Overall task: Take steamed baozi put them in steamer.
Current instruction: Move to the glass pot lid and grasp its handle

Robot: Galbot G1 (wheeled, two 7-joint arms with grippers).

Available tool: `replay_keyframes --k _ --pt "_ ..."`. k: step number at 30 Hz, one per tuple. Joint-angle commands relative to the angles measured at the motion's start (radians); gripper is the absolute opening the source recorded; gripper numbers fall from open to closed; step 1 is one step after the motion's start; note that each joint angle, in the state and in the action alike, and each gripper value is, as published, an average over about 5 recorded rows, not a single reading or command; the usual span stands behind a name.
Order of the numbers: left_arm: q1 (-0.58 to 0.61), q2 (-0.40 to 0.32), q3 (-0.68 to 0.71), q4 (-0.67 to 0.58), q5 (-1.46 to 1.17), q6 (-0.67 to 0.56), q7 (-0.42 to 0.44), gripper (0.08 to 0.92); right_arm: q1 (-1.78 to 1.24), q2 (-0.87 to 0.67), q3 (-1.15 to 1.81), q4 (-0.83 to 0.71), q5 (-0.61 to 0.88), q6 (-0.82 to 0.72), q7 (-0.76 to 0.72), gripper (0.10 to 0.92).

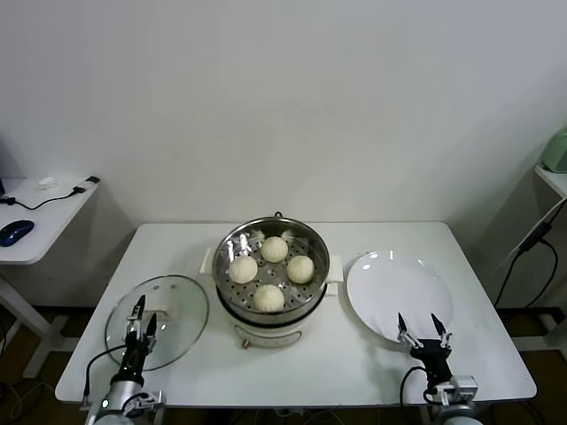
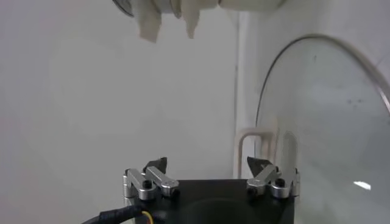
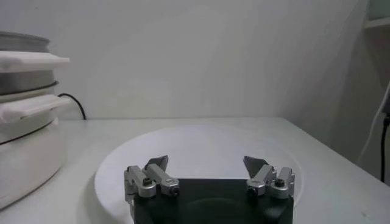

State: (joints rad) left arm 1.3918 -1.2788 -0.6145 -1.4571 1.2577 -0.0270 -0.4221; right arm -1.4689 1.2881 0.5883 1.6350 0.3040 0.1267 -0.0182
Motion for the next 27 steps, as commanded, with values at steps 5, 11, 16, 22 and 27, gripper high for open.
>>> replay_keyframes --k 5,11,16,22,27 --pt "-0.078 0.010 0.002 0.116 0.056 0.012 -0.007 0.805 0.000 0.007 -0.001 -0.003 -0.013 -0.004 -0.002 0.823" --pt "-0.085 0.015 0.003 0.158 0.076 -0.010 -0.020 0.645 0.002 0.006 -0.005 0.001 -0.017 -0.006 -0.002 0.823" --pt "-0.096 0.009 0.001 0.178 0.083 -0.012 -0.032 0.507 -0.001 0.005 -0.006 0.009 -0.018 -0.011 0.001 0.823" --pt "-0.089 -0.006 -0.005 0.157 0.081 0.003 -0.031 0.316 -0.004 0.002 -0.007 0.017 -0.023 -0.013 0.001 0.823" --pt "-0.064 -0.018 -0.023 0.056 0.044 0.010 -0.015 0.174 -0.005 0.004 -0.009 0.019 -0.026 -0.011 0.001 0.823"
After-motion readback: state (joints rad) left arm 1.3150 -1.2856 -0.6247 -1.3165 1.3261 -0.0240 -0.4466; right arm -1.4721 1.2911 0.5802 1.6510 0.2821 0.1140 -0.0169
